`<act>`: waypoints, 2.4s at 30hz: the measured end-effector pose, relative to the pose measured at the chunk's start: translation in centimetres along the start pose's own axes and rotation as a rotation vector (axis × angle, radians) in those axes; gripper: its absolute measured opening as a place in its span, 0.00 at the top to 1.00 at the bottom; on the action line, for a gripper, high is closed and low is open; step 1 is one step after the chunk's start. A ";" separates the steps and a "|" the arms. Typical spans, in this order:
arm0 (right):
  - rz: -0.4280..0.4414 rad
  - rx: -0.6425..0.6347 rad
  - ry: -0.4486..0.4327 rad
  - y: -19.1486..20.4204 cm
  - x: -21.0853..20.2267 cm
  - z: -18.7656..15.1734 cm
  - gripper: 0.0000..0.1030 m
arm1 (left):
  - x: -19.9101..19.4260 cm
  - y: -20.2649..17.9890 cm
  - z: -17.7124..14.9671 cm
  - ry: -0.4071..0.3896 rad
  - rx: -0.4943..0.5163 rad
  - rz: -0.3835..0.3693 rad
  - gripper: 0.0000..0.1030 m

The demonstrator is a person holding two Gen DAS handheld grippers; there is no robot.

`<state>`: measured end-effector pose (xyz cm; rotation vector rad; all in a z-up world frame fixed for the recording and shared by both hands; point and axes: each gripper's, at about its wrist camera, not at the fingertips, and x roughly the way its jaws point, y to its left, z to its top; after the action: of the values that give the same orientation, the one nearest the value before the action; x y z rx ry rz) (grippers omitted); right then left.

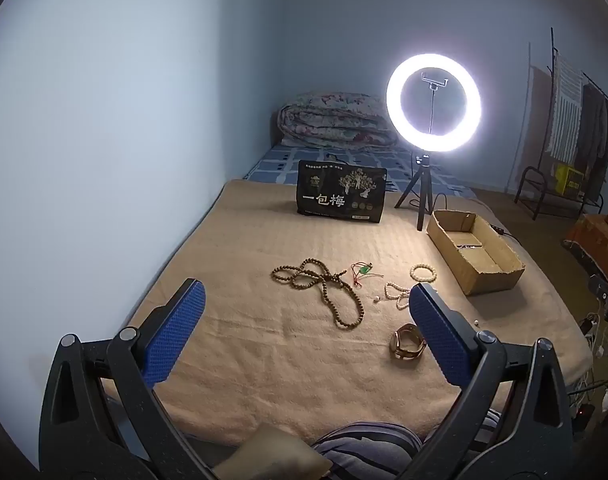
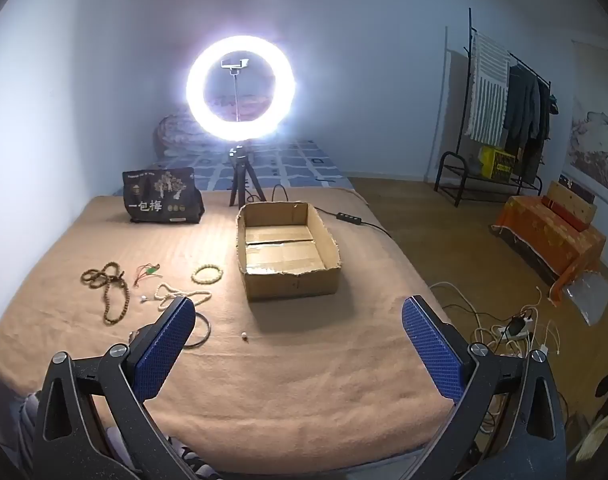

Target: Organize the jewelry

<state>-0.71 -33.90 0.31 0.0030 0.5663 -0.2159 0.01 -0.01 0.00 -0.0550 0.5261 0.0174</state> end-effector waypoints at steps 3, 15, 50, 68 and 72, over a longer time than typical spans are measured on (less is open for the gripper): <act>-0.001 0.001 0.004 0.0 0.0 0.1 0.00 | 0.1 0.3 0.1 -0.007 0.001 -0.002 0.00; -0.006 0.002 0.013 -0.2 0.2 0.0 0.00 | -0.9 -0.2 0.7 -0.055 0.021 0.018 0.00; -0.003 -0.001 0.033 -0.2 0.6 -0.2 0.00 | -1.0 -0.7 1.6 -0.074 0.028 0.024 0.00; 0.001 -0.004 0.036 0.0 0.7 -0.2 0.00 | -1.1 -0.7 1.5 -0.077 0.031 0.026 0.00; 0.003 -0.007 0.037 0.1 0.7 -0.2 0.00 | -1.1 -0.8 1.5 -0.077 0.032 0.026 0.00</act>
<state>-0.28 -33.95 -0.23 0.0011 0.6042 -0.2114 -0.18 -0.69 1.86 -0.0166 0.4497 0.0366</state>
